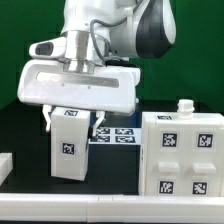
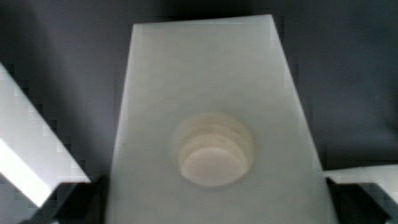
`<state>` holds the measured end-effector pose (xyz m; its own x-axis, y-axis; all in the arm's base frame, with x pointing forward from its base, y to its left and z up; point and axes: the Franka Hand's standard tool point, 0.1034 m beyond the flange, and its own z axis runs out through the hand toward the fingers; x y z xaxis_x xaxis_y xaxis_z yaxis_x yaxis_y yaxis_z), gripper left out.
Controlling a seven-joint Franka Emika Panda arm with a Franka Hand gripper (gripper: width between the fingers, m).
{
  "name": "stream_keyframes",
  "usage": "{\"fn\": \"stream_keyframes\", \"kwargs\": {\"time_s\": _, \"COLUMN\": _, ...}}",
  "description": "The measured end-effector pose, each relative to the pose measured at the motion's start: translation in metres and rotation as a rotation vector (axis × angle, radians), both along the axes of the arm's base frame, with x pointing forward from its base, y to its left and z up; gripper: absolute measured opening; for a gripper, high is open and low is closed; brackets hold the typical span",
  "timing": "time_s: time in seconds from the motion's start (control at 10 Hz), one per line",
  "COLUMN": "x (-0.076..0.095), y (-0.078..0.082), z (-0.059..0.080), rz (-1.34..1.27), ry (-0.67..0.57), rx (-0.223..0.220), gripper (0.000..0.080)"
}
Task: Assemble cabinet
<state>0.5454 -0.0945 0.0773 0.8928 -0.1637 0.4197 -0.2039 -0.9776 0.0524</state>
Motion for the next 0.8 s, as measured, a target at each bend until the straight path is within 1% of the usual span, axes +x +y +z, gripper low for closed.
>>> {"fn": "stream_keyframes", "kwargs": {"time_s": 0.2, "x": -0.0002, "y": -0.0003, "z": -0.0004, "rz": 0.000, "ry": 0.001, "rx": 0.000, "gripper": 0.0560}}
{"fn": "stream_keyframes", "kwargs": {"time_s": 0.3, "x": -0.0003, "y": -0.0003, "z": -0.0007, "rz": 0.000, "ry": 0.001, "rx": 0.000, "gripper": 0.0728}}
{"fn": "stream_keyframes", "kwargs": {"time_s": 0.4, "x": -0.0005, "y": -0.0003, "z": -0.0010, "rz": 0.000, "ry": 0.002, "rx": 0.000, "gripper": 0.0780}}
{"fn": "stream_keyframes", "kwargs": {"time_s": 0.7, "x": -0.0009, "y": -0.0003, "z": -0.0019, "rz": 0.000, "ry": 0.003, "rx": 0.000, "gripper": 0.0795}}
{"fn": "stream_keyframes", "kwargs": {"time_s": 0.8, "x": -0.0014, "y": 0.0009, "z": -0.0022, "rz": 0.001, "ry": 0.014, "rx": 0.009, "gripper": 0.0797}}
